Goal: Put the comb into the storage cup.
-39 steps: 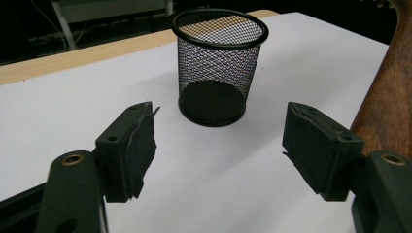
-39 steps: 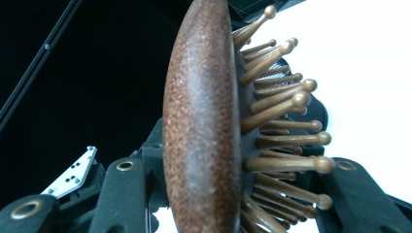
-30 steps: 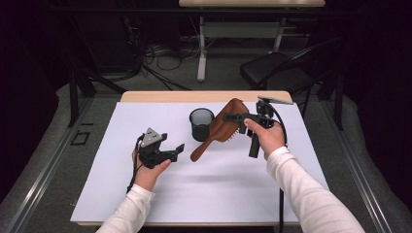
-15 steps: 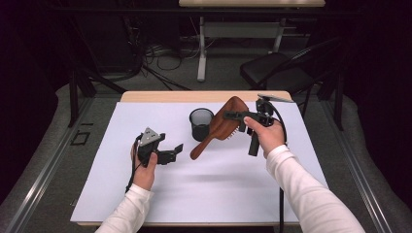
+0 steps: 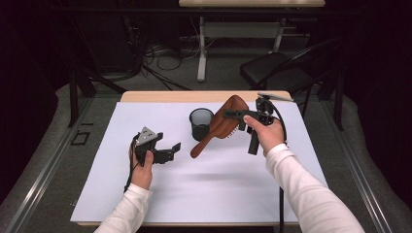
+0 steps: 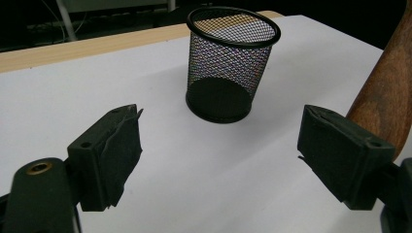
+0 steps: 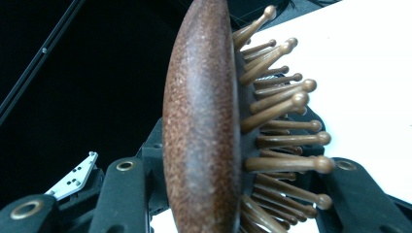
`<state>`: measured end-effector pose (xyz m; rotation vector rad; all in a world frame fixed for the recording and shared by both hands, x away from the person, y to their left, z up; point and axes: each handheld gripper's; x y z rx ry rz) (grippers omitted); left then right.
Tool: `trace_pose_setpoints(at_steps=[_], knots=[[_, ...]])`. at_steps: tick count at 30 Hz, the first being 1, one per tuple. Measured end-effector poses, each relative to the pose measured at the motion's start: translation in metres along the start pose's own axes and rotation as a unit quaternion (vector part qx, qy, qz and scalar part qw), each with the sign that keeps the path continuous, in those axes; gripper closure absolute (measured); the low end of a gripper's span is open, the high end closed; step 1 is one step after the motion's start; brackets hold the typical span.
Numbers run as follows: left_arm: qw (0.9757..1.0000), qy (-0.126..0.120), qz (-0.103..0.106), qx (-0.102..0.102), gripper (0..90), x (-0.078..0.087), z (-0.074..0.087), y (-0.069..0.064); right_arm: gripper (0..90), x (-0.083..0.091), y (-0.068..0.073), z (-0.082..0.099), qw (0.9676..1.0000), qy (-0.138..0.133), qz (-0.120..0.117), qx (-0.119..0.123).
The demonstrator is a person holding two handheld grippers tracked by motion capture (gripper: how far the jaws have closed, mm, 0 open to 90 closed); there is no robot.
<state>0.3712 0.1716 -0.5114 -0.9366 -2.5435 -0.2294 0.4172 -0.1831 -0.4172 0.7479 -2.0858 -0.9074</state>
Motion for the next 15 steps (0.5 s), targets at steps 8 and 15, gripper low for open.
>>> trace_pose_setpoints(at_steps=[8,15], knots=[[1.0000,0.003,0.001,0.005,16.1,0.001,0.001,0.002,48.6,0.001,0.003,-0.005,1.0000,-0.006,0.002,0.000],[1.0000,0.002,0.000,0.007,16.1,0.001,0.001,0.003,48.6,0.001,0.007,-0.011,0.9999,-0.011,0.007,0.001]])
Point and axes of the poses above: each handheld gripper's, and its own axes: x roughly backward along the jaws, z roughly out of its underside, y roughly to its left, and after that the axes turned 8 degrees about -x, right-handed
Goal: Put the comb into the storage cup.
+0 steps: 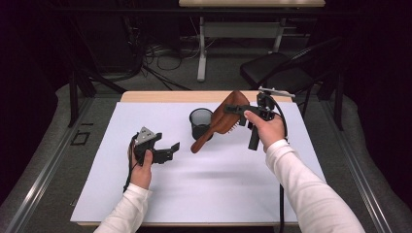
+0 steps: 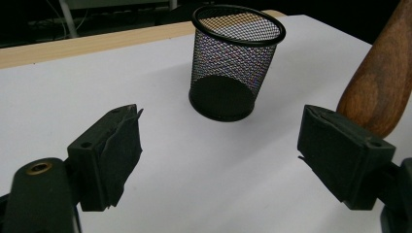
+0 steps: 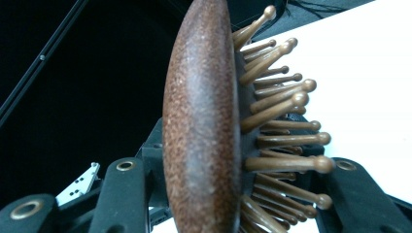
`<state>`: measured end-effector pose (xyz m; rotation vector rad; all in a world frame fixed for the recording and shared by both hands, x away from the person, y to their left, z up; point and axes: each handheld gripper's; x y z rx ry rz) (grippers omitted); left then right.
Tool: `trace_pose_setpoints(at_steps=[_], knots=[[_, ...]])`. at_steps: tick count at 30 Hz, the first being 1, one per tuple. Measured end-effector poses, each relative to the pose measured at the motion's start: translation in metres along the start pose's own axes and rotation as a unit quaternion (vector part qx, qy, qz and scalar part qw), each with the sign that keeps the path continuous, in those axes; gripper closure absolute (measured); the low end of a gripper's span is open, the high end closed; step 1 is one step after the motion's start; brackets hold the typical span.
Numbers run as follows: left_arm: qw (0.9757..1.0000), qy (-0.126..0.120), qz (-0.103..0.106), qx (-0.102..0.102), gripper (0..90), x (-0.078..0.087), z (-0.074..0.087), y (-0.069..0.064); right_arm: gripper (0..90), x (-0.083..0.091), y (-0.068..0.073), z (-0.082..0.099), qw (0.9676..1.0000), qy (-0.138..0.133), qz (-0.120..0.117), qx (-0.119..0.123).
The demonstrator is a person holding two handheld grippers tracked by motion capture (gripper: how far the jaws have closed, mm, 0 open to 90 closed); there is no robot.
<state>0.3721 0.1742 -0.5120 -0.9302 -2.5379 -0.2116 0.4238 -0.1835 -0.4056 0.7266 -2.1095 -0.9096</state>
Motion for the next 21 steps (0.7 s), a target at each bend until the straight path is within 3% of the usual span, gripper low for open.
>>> trace_pose_setpoints(at_steps=[21], knots=[[0.9999,0.000,0.000,0.012,16.1,0.000,0.002,0.005,48.5,-0.013,0.011,-0.035,0.9993,-0.029,0.023,-0.004]])
Point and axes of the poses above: each handheld gripper's, and its own axes: x roughly backward along the jaws, z roughly out of its underside, y roughly to its left, and after that the axes turned 8 degrees about -x, right-handed
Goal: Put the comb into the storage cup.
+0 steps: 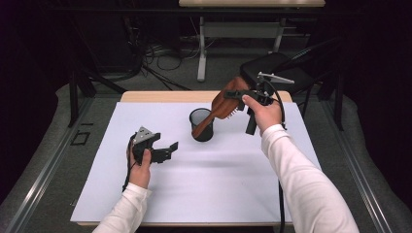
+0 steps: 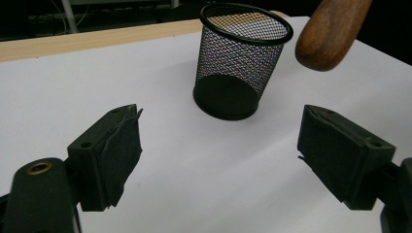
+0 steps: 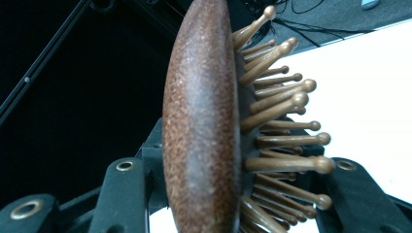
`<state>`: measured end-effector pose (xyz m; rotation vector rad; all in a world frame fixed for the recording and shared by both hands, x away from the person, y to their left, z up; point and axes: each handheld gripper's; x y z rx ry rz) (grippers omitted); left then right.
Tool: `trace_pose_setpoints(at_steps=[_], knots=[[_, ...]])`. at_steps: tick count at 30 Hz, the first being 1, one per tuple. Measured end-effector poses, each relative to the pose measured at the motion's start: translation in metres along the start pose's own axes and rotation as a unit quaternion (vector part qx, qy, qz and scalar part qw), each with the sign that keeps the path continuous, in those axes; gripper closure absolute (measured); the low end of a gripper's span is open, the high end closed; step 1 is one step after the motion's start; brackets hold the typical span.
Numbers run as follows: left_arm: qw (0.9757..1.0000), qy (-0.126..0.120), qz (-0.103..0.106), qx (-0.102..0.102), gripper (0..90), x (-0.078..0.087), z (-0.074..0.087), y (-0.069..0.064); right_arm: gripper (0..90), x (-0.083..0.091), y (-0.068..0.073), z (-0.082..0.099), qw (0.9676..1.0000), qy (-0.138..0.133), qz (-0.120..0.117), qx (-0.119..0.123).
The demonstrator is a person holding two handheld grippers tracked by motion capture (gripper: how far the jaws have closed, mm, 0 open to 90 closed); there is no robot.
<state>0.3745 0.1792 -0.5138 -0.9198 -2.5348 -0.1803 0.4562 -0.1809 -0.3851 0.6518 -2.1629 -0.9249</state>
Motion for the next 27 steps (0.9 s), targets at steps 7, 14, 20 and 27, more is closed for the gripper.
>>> trace_pose_setpoints(at_steps=[7,14,20,27], knots=[[1.0000,0.000,0.005,-0.002,16.1,0.000,0.000,-0.001,48.5,-0.003,0.001,-0.009,0.9998,-0.016,0.008,-0.007],[1.0000,-0.002,0.004,-0.001,16.1,0.001,0.000,-0.001,48.5,-0.005,-0.001,-0.016,0.9989,-0.039,0.025,-0.007],[1.0000,-0.002,0.003,0.002,16.1,0.001,0.000,-0.001,48.5,-0.008,-0.003,-0.023,0.9978,-0.055,0.035,-0.012],[1.0000,0.001,0.001,0.004,16.1,0.001,0.001,0.000,48.4,-0.010,-0.001,-0.028,0.9962,-0.073,0.045,-0.013]])
Point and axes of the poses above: each handheld gripper's, and its own axes: x roughly backward along the jaws, z roughly out of its underside, y roughly to its left, and after that the axes turned 8 degrees about -x, right-handed
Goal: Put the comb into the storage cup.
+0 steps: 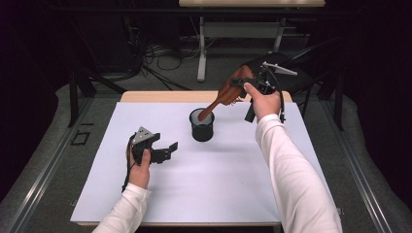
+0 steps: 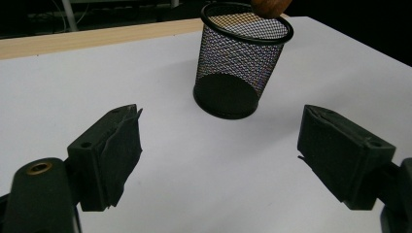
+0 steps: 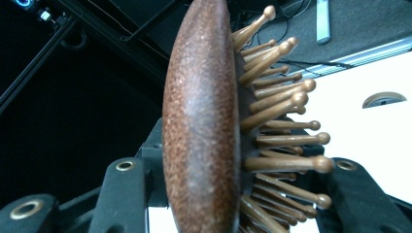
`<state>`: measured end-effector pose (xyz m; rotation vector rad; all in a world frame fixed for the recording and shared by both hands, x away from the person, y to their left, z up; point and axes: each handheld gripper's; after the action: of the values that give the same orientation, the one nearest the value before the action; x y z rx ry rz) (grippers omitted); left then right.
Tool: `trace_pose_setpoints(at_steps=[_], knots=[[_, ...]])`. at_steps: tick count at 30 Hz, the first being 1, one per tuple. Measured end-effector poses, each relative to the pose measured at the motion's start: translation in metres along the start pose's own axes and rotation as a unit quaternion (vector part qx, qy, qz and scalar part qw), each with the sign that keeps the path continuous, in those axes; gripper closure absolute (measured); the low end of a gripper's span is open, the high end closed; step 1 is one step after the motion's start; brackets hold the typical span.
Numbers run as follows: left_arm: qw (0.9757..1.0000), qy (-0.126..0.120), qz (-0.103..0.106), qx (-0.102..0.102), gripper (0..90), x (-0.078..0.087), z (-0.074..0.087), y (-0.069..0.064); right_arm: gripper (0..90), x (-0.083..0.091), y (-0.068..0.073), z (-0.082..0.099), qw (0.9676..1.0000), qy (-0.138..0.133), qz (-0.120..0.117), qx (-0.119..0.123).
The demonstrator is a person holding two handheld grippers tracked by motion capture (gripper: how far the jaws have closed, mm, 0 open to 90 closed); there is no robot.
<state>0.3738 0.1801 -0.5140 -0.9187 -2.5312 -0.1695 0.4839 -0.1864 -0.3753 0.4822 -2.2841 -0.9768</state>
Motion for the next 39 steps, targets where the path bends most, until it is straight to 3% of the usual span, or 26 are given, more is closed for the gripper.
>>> trace_pose_setpoints(at_steps=[17,39], knots=[[1.0000,0.001,-0.003,-0.002,16.1,0.002,0.001,0.000,48.4,-0.007,0.004,-0.003,0.9998,-0.016,0.010,0.004],[1.0000,0.000,-0.003,-0.002,16.1,0.002,0.001,0.000,48.3,-0.026,0.005,0.012,0.9995,-0.005,0.024,0.021]])
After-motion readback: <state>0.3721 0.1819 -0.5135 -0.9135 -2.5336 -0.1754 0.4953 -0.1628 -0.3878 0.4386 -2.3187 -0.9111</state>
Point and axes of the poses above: each handheld gripper's, and its own axes: x roughly backward along the jaws, z roughly out of its underside, y roughly to its left, and after that the axes turned 8 degrees about -x, right-handed
